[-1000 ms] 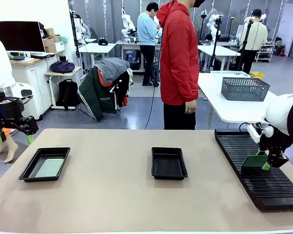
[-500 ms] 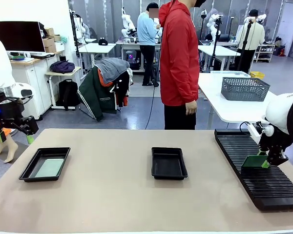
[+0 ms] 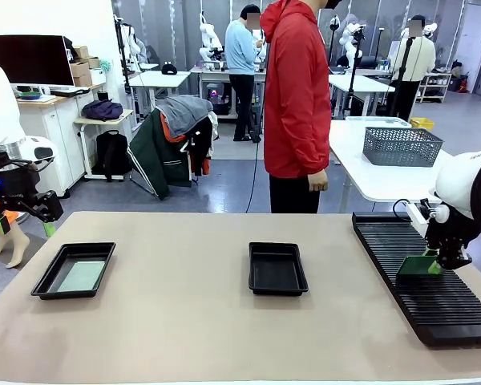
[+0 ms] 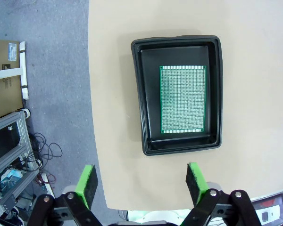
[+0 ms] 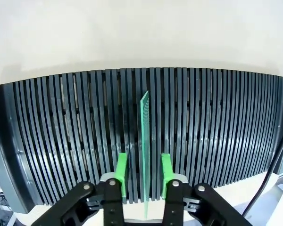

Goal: Inspect and transfer BCBs to ESD trays.
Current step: Pick up the Blank PCB from the PCB Rack and place it in the right ESD tray.

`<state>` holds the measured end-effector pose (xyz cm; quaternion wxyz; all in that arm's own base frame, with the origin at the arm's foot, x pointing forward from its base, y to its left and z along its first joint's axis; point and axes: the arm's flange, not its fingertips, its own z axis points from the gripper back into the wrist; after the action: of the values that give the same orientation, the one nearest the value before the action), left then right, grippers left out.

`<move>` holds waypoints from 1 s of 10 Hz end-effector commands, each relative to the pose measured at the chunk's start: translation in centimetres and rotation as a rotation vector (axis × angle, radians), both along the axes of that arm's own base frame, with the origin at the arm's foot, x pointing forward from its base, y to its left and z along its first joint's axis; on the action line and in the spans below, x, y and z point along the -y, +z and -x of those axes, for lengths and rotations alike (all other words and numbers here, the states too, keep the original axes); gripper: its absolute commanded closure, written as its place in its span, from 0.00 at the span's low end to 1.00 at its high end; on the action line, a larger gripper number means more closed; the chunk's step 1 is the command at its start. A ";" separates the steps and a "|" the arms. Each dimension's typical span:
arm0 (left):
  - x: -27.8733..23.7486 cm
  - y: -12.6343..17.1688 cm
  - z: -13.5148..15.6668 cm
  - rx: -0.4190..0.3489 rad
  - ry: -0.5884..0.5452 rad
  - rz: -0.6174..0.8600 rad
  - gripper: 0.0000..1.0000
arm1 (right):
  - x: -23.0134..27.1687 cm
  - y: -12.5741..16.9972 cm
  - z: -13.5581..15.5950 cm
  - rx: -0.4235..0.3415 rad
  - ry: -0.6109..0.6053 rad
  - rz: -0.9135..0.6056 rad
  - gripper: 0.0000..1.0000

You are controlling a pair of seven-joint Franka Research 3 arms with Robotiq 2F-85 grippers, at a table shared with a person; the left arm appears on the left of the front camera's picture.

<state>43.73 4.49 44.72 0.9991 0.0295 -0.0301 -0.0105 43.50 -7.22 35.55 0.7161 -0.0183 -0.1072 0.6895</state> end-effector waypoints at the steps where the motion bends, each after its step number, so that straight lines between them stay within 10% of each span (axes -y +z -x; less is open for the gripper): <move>1: -0.1 -0.2 -0.1 0.004 0.002 0.000 0.00 | 0.3 0.3 -0.2 -0.023 0.011 0.009 0.76; 2: -0.1 -0.2 -0.1 0.004 0.002 0.000 0.00 | 0.3 0.3 -0.2 -0.034 0.014 0.009 0.65; 3: -0.1 -0.2 -0.1 0.004 0.002 0.000 0.00 | 0.3 0.3 -0.3 -0.045 0.017 0.012 0.82; 4: -0.1 -0.2 -0.1 0.004 0.002 0.000 0.00 | 0.3 0.4 -0.4 -0.056 0.019 0.016 0.72; 5: -0.1 -0.2 -0.1 0.004 0.002 0.000 0.00 | 0.4 0.5 -0.5 -0.065 0.019 0.018 0.89; 6: -0.1 -0.2 -0.1 0.004 0.002 0.000 0.00 | 0.4 0.6 -0.5 -0.067 0.018 0.019 0.79; 7: -0.1 -0.2 -0.1 0.004 0.002 0.000 0.00 | 0.5 0.6 -0.5 -0.071 0.016 0.019 0.96; 10: -0.1 -0.2 -0.1 0.004 0.002 0.000 0.00 | 0.7 0.5 -0.6 -0.082 0.013 0.018 0.93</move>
<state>43.73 4.49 44.72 0.9991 0.0295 -0.0301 -0.0105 43.89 -7.47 36.14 0.7158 0.0036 -0.0918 0.6923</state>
